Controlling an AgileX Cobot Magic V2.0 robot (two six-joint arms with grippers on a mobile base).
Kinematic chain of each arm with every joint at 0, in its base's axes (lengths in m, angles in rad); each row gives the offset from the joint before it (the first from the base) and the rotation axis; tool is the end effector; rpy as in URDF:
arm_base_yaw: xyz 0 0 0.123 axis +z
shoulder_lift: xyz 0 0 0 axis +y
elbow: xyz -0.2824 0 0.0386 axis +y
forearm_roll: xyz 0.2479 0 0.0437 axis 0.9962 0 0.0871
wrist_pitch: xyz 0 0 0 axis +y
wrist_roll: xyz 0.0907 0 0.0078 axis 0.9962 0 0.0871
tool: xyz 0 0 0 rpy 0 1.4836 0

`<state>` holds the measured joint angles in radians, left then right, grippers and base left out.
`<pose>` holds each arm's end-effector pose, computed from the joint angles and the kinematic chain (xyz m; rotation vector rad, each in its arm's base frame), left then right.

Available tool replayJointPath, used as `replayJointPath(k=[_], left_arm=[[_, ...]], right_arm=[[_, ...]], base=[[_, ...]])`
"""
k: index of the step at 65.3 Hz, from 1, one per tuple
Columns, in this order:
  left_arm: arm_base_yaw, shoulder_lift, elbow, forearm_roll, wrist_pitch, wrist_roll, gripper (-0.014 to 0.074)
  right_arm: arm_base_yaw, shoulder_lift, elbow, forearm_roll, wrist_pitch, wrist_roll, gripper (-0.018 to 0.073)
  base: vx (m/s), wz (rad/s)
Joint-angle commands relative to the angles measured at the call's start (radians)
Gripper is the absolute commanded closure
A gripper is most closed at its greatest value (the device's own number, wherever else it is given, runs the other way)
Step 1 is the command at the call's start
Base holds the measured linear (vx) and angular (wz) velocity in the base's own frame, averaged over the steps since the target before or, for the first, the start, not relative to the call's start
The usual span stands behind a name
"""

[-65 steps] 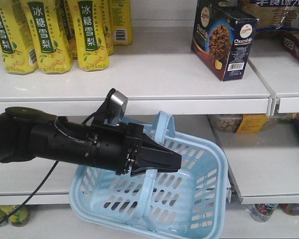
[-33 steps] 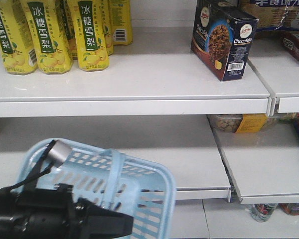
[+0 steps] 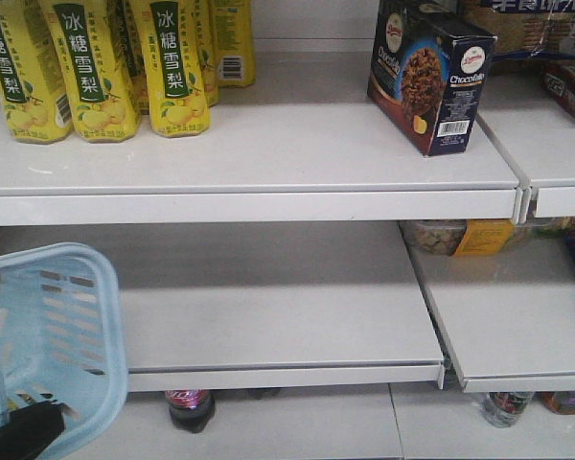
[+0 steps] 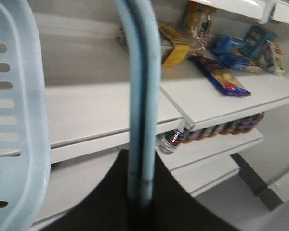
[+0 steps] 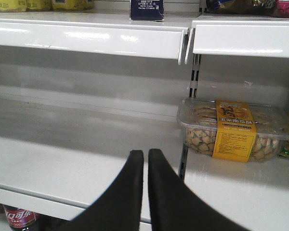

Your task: Left arm holds basket, right arm returns cookies

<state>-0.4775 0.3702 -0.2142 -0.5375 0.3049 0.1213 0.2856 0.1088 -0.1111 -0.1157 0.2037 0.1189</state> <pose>0.0711 -0.0526 0.2363 0.1886 1.9598 -0.7299 0.0598 0.0153 0.2259 -0.2181 1.6734 0.1991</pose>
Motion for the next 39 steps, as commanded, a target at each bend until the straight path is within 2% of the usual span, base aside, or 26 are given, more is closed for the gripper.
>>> replayJointPath(k=[1, 6, 10, 26, 39], left_arm=[[0.006, -0.065, 0.021, 0.281, -0.116, -0.221, 0.0602], [0.034, -0.106, 0.056, 0.446, -0.116, -0.310, 0.0602], [0.073, -0.139, 0.088, 0.499, -0.116, -0.342, 0.0602], [0.332, -0.296, 0.206, 0.511, -0.181, -0.347, 0.0602], [0.477, -0.400, 0.220, 0.524, -0.135, -0.344, 0.0602]], right_arm=[[-0.006, 0.011, -0.027, -0.006, -0.080, -0.006, 0.0570], [-0.006, 0.011, -0.027, -0.006, -0.080, -0.006, 0.0570], [-0.006, 0.011, -0.027, -0.006, -0.080, -0.006, 0.0570], [-0.006, 0.011, -0.027, -0.006, -0.079, -0.006, 0.0570], [-0.006, 0.011, -0.027, -0.006, -0.079, -0.006, 0.0570]], base=[[0.00, 0.00], [0.00, 0.00], [0.00, 0.00], [0.00, 0.00], [0.00, 0.00]])
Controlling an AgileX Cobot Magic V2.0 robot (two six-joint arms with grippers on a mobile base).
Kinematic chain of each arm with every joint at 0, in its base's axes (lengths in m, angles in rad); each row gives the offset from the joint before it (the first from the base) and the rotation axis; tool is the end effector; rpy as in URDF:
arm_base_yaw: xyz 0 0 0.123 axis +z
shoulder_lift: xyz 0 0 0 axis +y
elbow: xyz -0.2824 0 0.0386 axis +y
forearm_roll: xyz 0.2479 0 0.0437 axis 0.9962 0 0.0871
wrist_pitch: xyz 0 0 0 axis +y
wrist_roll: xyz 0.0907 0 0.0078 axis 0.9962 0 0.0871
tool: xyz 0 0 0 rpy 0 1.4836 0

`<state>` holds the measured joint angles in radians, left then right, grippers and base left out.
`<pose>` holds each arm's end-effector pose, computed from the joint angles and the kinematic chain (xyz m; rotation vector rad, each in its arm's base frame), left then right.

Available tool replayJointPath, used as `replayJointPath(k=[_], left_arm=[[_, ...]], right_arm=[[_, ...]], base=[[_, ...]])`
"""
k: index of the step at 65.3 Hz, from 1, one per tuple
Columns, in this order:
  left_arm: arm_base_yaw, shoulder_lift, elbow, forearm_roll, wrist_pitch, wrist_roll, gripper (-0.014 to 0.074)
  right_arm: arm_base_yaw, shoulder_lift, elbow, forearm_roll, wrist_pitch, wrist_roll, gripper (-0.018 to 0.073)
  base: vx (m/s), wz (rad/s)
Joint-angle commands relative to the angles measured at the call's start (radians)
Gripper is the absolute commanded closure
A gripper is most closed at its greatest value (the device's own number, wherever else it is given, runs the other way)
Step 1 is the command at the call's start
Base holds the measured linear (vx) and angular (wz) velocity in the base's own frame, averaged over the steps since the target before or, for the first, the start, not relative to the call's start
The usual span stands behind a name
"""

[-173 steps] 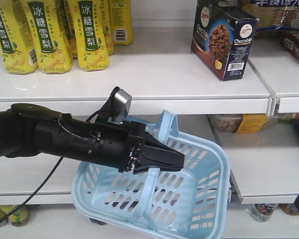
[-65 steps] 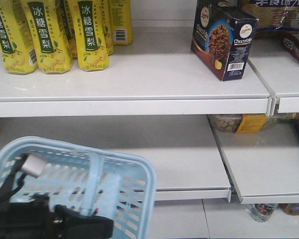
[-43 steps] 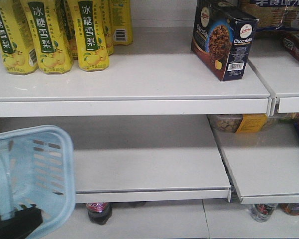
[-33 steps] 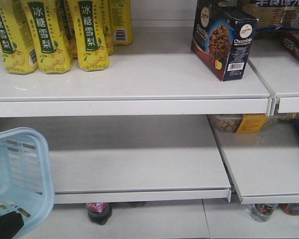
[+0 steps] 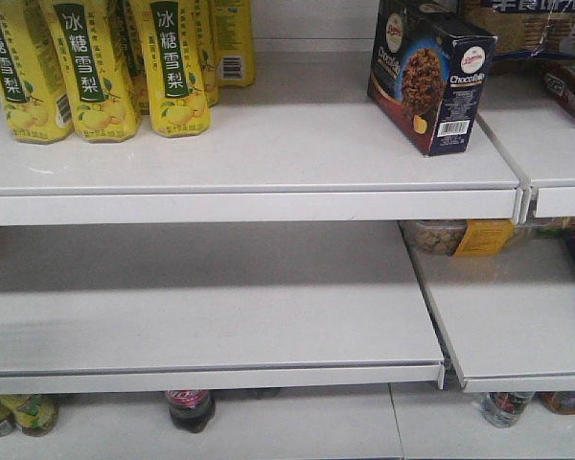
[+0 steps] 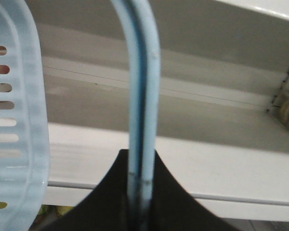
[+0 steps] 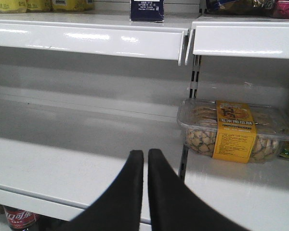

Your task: Left arm holds basket, right arm returns cookies

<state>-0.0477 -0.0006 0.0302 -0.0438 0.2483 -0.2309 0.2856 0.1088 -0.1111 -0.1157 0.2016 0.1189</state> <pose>0.0559 -0.0037 0.1804 -0.1912 1.7572 -0.2426 0.0598 0.0153 0.2261 -0.2180 1.6713 0.1995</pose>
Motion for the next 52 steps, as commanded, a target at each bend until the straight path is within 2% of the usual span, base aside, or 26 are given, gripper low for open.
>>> replayJointPath(k=[1, 8, 21, 39, 52], left_arm=[[0.054, -0.028, -0.025, 0.036, -0.078, 0.009, 0.0602], [0.081, -0.026, -0.025, 0.049, -0.079, 0.016, 0.0602], [0.080, -0.026, -0.025, 0.044, -0.112, 0.113, 0.0602], [0.080, -0.026, -0.025, 0.016, -0.204, 0.113, 0.0602], [0.078, -0.026, -0.025, 0.016, -0.200, 0.113, 0.0602]], right_arm=[[-0.006, 0.011, -0.027, -0.006, -0.077, -0.006, 0.0570], [-0.006, 0.011, -0.027, -0.006, -0.077, -0.006, 0.0570], [-0.006, 0.011, -0.027, -0.006, -0.077, -0.006, 0.0570], [-0.006, 0.011, -0.027, -0.006, -0.077, -0.006, 0.0570], [-0.006, 0.011, -0.027, -0.006, -0.078, -0.006, 0.0570]], base=[[0.00, 0.00], [0.00, 0.00], [0.00, 0.00], [0.00, 0.00], [0.00, 0.00]])
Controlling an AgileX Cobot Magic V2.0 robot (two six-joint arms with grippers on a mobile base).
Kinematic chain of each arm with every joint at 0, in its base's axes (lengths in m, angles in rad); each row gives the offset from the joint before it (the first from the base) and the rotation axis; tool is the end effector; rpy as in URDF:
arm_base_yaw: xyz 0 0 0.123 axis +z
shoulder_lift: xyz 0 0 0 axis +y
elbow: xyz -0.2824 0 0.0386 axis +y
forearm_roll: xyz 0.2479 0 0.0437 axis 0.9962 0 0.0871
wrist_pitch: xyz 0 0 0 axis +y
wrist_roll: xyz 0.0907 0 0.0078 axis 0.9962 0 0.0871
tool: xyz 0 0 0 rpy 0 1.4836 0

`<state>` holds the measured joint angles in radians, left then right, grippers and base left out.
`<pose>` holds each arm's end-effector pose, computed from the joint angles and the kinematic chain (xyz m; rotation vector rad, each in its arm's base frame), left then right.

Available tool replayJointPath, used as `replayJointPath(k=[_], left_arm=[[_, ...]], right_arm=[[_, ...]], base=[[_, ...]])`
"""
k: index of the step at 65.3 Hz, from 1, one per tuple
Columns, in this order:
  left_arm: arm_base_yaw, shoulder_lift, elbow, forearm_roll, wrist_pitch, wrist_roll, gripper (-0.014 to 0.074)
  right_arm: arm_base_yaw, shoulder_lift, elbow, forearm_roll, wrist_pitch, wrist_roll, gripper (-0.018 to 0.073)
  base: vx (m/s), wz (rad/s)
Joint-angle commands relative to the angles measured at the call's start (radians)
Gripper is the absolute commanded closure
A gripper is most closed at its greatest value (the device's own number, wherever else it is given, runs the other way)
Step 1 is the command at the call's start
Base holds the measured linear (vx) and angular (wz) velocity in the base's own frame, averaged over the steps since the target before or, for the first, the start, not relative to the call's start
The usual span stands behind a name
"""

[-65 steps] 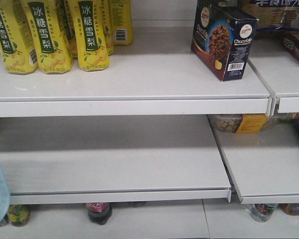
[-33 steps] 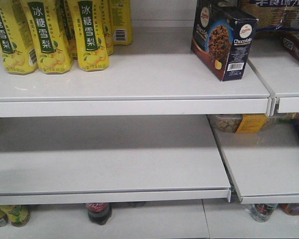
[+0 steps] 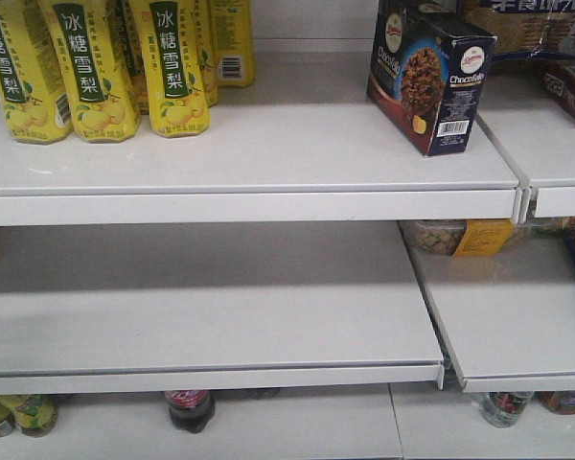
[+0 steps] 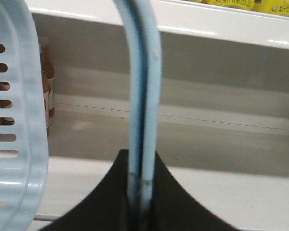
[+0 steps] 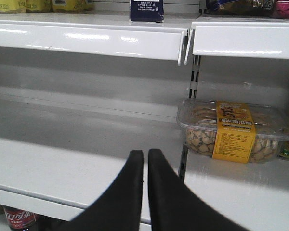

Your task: Left arm holds basket, right arm returns cookies

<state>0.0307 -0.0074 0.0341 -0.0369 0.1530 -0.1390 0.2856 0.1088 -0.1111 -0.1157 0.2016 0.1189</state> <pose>0.0569 0.0012 0.1880 -0.1670 1.6561 -0.1144 0.0598 0.0153 0.2261 -0.2180 1.6713 0.1995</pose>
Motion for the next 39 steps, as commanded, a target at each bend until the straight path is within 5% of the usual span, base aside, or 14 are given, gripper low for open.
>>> replayJointPath(k=[1, 39], left_arm=[[-0.001, -0.019, -0.028, 0.009, -0.103, 0.022, 0.0602], [-0.039, -0.019, -0.028, -0.008, -0.086, 0.020, 0.0602]], right_arm=[[-0.006, 0.011, -0.027, -0.006, -0.078, -0.006, 0.0570], [-0.006, 0.011, -0.027, -0.006, -0.078, -0.006, 0.0570]], base=[[0.00, 0.00], [0.00, 0.00]])
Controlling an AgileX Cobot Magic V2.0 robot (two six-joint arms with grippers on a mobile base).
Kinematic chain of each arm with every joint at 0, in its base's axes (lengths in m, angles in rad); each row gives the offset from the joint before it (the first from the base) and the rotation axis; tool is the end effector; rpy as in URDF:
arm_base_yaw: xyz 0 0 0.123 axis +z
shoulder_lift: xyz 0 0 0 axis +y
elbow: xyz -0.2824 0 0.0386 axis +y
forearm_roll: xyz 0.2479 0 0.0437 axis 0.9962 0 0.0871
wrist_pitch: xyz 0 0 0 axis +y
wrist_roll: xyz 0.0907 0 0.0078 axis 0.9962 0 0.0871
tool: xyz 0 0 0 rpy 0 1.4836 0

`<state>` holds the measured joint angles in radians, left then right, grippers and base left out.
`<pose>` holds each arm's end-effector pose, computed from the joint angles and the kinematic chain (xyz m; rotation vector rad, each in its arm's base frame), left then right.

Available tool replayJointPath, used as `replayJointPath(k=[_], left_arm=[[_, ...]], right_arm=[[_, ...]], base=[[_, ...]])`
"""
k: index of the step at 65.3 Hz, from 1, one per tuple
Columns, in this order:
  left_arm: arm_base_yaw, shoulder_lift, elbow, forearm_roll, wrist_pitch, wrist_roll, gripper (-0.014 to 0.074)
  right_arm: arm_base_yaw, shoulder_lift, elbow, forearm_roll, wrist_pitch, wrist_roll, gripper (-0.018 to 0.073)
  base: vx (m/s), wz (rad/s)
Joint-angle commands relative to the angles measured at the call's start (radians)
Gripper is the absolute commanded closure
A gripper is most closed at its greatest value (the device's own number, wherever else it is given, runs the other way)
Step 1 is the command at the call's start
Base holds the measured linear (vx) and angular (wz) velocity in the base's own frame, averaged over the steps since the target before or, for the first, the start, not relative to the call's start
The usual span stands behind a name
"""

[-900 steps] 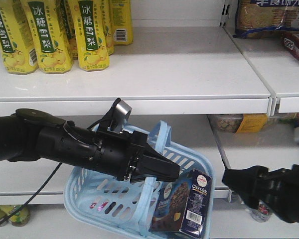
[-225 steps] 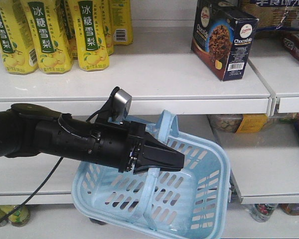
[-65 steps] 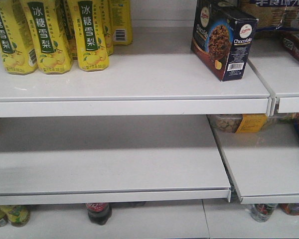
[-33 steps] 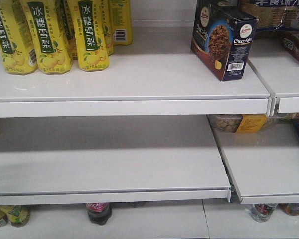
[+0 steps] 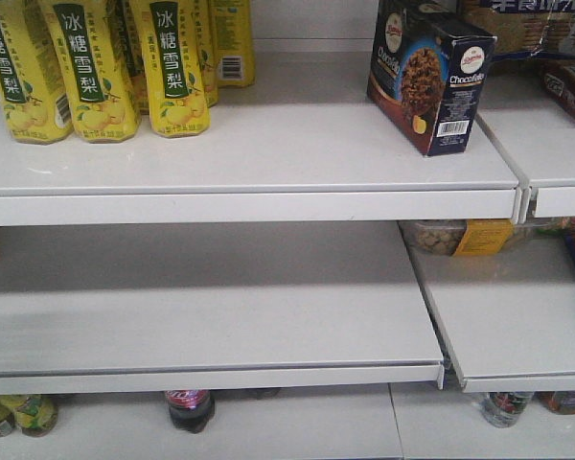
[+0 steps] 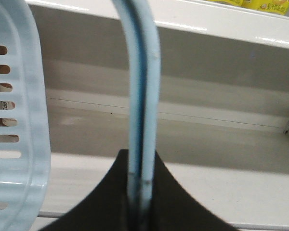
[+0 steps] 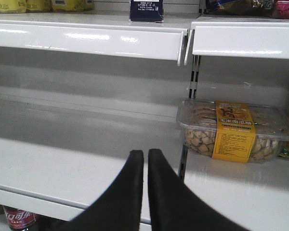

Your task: Left arm holds basket, right arm returns cookies

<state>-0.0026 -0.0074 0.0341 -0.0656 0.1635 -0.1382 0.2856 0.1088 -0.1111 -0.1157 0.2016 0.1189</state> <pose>0.0568 -0.0011 0.1871 -0.1596 1.6684 -0.1640 0.0598 0.0153 0.2261 -0.2180 1.6713 0.1995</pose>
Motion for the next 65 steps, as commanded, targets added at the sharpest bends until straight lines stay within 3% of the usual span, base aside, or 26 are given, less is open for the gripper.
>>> replayJointPath(k=[1, 57, 65], left_arm=[[-0.005, -0.019, -0.028, 0.020, -0.097, 0.020, 0.0602], [-0.004, -0.018, -0.030, 0.020, -0.097, 0.020, 0.0602], [-0.004, -0.018, -0.030, 0.020, -0.097, 0.020, 0.0602]], right_arm=[[-0.006, 0.011, -0.027, -0.006, -0.078, -0.006, 0.0570], [-0.007, 0.011, -0.027, -0.007, -0.078, -0.006, 0.0570], [-0.061, 0.010, -0.027, -0.035, -0.080, -0.028, 0.0570]], base=[[0.00, 0.00], [0.00, 0.00], [0.00, 0.00]])
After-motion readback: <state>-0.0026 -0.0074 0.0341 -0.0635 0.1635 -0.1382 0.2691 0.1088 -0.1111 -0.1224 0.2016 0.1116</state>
